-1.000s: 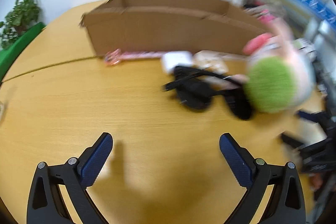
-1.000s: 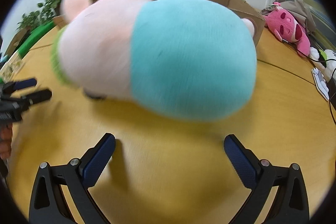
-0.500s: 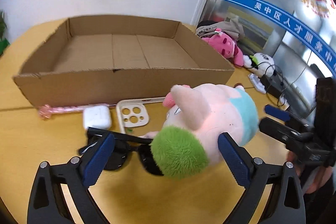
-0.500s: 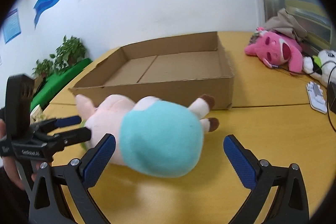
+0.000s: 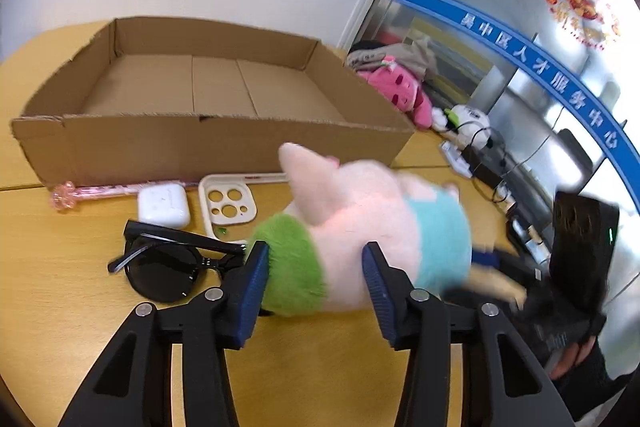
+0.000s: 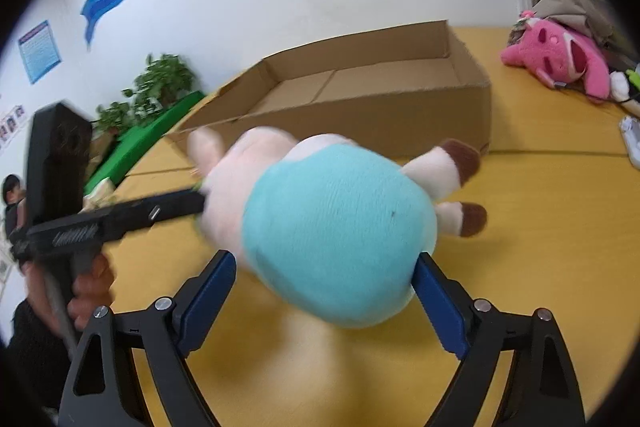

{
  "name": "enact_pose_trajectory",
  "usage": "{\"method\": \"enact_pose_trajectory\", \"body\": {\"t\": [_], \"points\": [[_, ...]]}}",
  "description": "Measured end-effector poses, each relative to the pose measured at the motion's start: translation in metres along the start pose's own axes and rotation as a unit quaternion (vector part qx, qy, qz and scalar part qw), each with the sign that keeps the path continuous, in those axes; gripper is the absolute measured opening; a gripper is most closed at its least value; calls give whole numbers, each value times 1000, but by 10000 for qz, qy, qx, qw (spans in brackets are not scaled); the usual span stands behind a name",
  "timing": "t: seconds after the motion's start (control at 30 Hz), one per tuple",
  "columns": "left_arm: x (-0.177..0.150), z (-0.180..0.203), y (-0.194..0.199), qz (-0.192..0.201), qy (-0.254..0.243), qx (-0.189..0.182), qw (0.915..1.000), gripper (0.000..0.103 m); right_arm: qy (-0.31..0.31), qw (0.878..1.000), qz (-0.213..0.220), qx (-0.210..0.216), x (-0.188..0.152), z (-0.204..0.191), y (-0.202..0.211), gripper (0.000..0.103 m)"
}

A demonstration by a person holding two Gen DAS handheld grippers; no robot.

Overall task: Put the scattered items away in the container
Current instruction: 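Move the right tool to the plush pig and close its fingers on it, then lift the plush pig with the right tool and carry it over the box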

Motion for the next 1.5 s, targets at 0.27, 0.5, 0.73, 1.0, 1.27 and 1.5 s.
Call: {"method": "enact_pose_trajectory", "body": {"t": [0.27, 0.5, 0.73, 1.0, 1.27, 1.5], "points": [[-12, -9, 18, 8, 390, -399, 9984, 91, 765, 9970, 70, -129, -14, -30, 44, 91], [-17, -3, -4, -273, 856, -653, 9938, 98, 1696, 9831, -150, -669, 17, -13, 12, 100], [-16, -5, -16, -375, 1234, -616, 9897, 98, 1982, 9775, -570, -430, 2, -32, -29, 94], [-13, -8, -27, -501, 1326, -854, 9862, 80, 1935, 9784, -514, -513, -35, -66, -17, 75], [-2, 10, -16, -416, 789, -624, 9941, 68, 1588, 9845, -430, -601, -31, -63, -14, 62], [34, 16, 24, -49, 452, -336, 9984, 67, 1647, 9854, -161, -407, -1, -82, -5, 60]]}}
Point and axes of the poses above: each gripper's, at about its wrist camera, not at the fingertips, and y roughly against the way its jaws point, z to its right, x to its top, the point moved 5 cm from there along -y, roughly the way its jaws point, and after that the axes turned 8 degrees about x, right-handed, at the moved point
